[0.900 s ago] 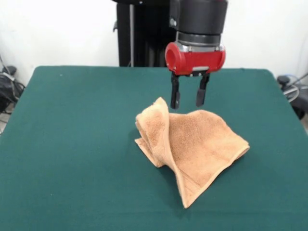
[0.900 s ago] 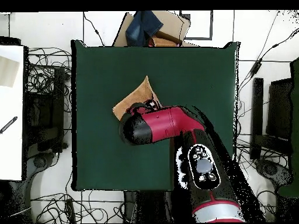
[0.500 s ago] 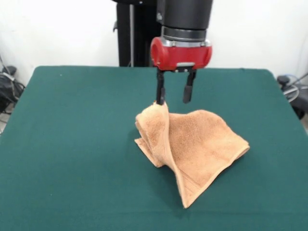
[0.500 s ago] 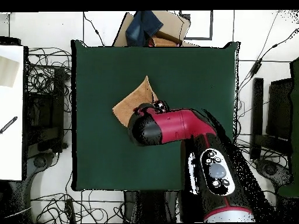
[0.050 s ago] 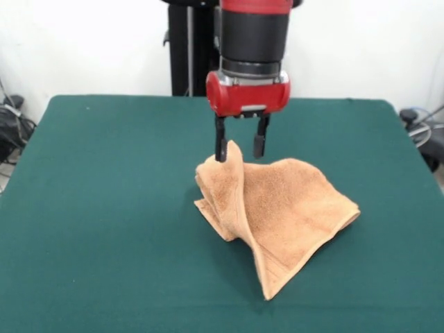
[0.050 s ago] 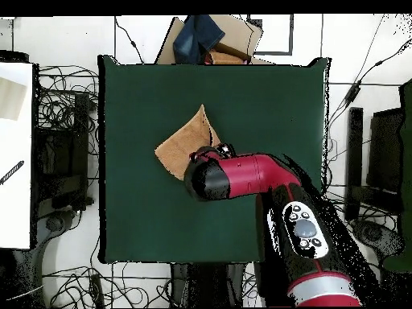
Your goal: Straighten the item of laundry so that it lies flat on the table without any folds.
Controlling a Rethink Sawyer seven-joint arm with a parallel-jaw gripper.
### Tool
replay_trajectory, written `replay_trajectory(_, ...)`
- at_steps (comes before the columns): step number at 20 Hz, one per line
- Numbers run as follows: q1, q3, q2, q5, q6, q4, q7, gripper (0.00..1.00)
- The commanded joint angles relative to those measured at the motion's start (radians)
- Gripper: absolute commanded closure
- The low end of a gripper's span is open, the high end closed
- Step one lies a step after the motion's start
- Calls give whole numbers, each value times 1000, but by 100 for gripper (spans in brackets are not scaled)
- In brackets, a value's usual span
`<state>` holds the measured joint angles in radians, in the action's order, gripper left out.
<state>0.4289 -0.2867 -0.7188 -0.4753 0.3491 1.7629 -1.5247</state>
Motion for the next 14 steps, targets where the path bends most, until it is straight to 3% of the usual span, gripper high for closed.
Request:
replay_trajectory(1, -23, -3, 102, -42, -54, -29, -86, 0)
replay_trajectory(8, -54, 30, 140, -51, -95, -54, -110, 0)
replay_trajectory(14, -32, 27, 201, -59, -125, -92, -85, 0)
